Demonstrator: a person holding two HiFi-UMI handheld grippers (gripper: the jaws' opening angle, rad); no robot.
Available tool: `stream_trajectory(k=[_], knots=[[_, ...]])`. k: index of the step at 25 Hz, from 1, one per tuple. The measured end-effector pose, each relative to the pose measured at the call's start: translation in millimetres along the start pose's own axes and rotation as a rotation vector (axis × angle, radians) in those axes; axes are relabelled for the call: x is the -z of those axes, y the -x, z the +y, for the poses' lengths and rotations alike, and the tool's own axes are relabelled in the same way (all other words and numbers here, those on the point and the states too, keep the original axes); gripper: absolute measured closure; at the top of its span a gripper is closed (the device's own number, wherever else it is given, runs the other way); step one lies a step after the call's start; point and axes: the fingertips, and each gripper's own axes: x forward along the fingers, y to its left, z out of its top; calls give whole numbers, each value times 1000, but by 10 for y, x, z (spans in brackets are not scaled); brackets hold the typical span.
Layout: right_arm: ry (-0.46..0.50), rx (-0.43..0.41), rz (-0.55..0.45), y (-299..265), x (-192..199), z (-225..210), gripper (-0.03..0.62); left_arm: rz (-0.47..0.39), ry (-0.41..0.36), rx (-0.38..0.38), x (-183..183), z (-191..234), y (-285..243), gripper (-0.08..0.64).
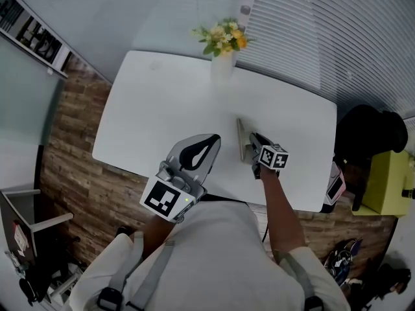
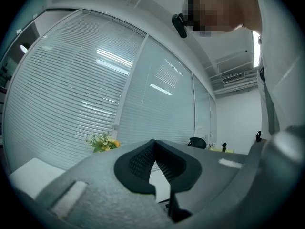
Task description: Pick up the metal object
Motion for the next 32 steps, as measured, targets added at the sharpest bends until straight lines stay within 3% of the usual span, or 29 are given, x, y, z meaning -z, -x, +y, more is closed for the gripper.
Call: stream_trajectory(k=[6,15,32], knots=[[-83,-52,-67,35,-131,100,583,-5,-5,2,-22,-19,22,558],[-80,-48,-105,189,-187,176,584,-17,-13,11,-63,-70,96,558],[124,-23,-291,1127,-1033,847,583,-33,-20,33,-126,-232,155,558]])
